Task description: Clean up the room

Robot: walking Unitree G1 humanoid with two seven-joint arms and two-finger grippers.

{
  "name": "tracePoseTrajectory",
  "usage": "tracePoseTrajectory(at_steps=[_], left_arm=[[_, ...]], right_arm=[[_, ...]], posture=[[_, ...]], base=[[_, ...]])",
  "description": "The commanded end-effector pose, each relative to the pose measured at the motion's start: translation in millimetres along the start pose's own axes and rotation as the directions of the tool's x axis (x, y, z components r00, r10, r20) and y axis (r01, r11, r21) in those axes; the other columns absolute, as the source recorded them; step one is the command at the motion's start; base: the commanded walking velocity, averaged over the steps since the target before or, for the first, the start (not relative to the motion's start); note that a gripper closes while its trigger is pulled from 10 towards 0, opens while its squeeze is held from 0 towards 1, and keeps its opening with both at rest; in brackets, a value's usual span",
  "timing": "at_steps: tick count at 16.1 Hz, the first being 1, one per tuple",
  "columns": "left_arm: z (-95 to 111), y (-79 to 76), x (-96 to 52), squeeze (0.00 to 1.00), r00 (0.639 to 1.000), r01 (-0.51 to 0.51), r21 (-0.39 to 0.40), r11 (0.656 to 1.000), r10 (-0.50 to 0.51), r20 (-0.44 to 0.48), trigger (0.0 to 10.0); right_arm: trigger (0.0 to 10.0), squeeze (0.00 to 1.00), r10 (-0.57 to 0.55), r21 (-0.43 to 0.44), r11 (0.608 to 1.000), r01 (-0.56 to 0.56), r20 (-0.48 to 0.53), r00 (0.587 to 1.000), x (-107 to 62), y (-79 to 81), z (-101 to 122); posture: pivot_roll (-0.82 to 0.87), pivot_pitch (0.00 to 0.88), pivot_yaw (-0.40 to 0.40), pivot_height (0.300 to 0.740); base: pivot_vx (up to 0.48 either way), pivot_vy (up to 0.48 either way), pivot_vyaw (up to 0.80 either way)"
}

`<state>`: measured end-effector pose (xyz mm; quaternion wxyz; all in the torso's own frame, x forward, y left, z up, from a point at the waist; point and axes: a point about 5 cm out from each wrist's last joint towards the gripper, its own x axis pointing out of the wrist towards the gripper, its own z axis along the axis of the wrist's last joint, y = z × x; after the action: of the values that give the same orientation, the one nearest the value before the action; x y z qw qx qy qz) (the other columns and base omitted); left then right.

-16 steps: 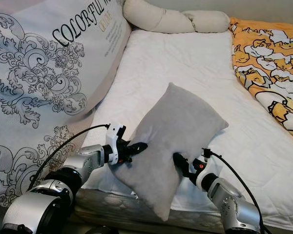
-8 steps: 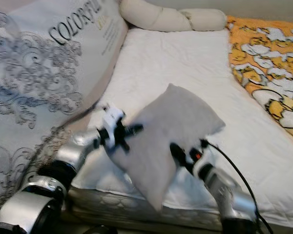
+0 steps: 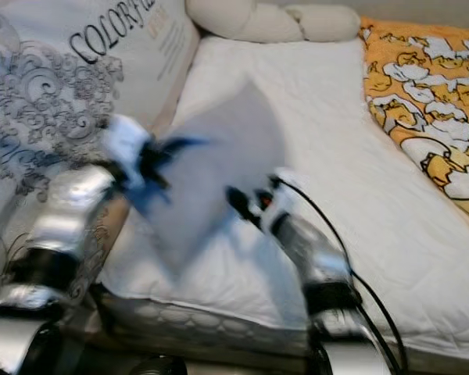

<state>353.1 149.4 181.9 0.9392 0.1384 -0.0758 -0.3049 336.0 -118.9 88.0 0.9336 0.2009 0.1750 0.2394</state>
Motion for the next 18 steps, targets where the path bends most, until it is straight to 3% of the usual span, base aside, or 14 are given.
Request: tracePoseTrajectory(at_steps=[1,2,3,4,6,8,10,11,12,13,14,16,18], left_arm=[[10.7,9.6,-7.4,0.00,0.998,-0.061,0.033,0.998,0.060,0.027,0.0],[8.3,15.9,-17.7,0.00,0.993,-0.114,0.037,0.993,0.114,0.005,0.0],[-7.6,23.2,-44.4,0.00,0.970,-0.234,0.014,0.972,0.234,-0.069,0.0],[-15.6,22.9,-54.5,0.00,0.957,-0.274,0.003,0.962,0.273,-0.099,0.0],[-54.7,2.0,-84.9,0.00,0.923,-0.315,-0.052,0.948,0.293,-0.250,0.0],[-78.1,-5.3,-98.3,0.00,0.892,-0.342,-0.074,0.937,0.299,-0.340,0.0],[-89.1,0.6,-104.3,0.00,0.860,-0.370,-0.031,0.928,0.330,-0.390,0.0],[-86.3,6.3,-102.6,0.00,0.853,-0.383,-0.011,0.924,0.349,-0.388,1.3],[-81.1,14.8,-98.8,0.00,0.854,-0.386,0.006,0.922,0.360,-0.375,10.0],[-77.8,18.1,-96.7,0.00,0.861,-0.376,0.015,0.926,0.355,-0.363,10.0],[-70.1,24.8,-93.4,1.00,0.876,-0.363,0.044,0.931,0.357,-0.325,10.0],[-46.1,34.7,-84.8,1.00,0.910,-0.350,0.072,0.934,0.357,-0.211,10.0],[-35.8,35.2,-81.6,1.00,0.919,-0.350,0.077,0.934,0.358,-0.166,10.0]], right_arm=[[10.0,0.00,0.002,-0.005,1.000,-0.002,-0.024,1.000,5.8,2.7,-5.6],[10.0,0.00,0.027,-0.016,0.999,-0.027,-0.027,0.999,12.2,9.5,-3.3],[10.0,0.00,0.073,-0.039,0.996,-0.075,-0.042,0.996,22.2,20.8,-2.3],[10.0,0.00,0.084,-0.046,0.995,-0.086,-0.049,0.995,24.2,23.1,-3.2],[10.0,0.00,0.089,-0.052,0.994,-0.093,-0.069,0.994,26.3,22.9,-9.8],[10.0,0.00,0.093,-0.052,0.994,-0.097,-0.078,0.993,27.2,22.7,-12.6],[10.0,0.00,0.105,-0.056,0.992,-0.110,-0.086,0.991,28.3,23.4,-14.3],[10.0,0.00,0.108,-0.059,0.992,-0.113,-0.086,0.990,28.6,23.1,-14.8],[10.0,0.00,0.110,-0.063,0.991,-0.116,-0.087,0.990,28.2,22.7,-15.2],[10.0,0.00,0.112,-0.065,0.991,-0.118,-0.086,0.990,27.9,22.5,-15.3],[10.0,0.00,0.115,-0.069,0.990,-0.121,-0.081,0.990,27.1,22.0,-14.9],[10.0,0.00,0.122,-0.085,0.988,-0.126,-0.053,0.991,21.1,19.0,-11.7],[10.0,0.00,0.122,-0.096,0.987,-0.125,-0.041,0.992,17.5,17.2,-10.3]], posture=[[0.04,0.000,0.020,0.740],[0.07,0.000,0.005,0.740],[0.09,0.000,-0.013,0.740],[0.09,0.000,-0.015,0.740],[0.12,0.000,-0.040,0.740],[0.13,0.000,-0.054,0.740],[0.13,0.000,-0.064,0.740],[0.13,0.000,-0.064,0.740],[0.13,0.000,-0.062,0.740],[0.13,0.000,-0.060,0.740],[0.12,0.000,-0.055,0.740],[0.10,0.000,-0.043,0.740],[0.10,0.000,-0.038,0.740]], base=[[0.000,0.000,0.00],[0.000,0.000,0.00],[0.000,0.000,0.00],[0.000,0.000,0.00],[0.000,0.000,0.00],[0.000,0.000,0.00],[0.000,0.000,0.00],[0.000,0.000,0.00],[0.000,0.000,0.00],[0.000,0.000,0.00],[0.000,0.000,0.00],[0.000,0.000,0.00],[0.000,0.000,0.00]])
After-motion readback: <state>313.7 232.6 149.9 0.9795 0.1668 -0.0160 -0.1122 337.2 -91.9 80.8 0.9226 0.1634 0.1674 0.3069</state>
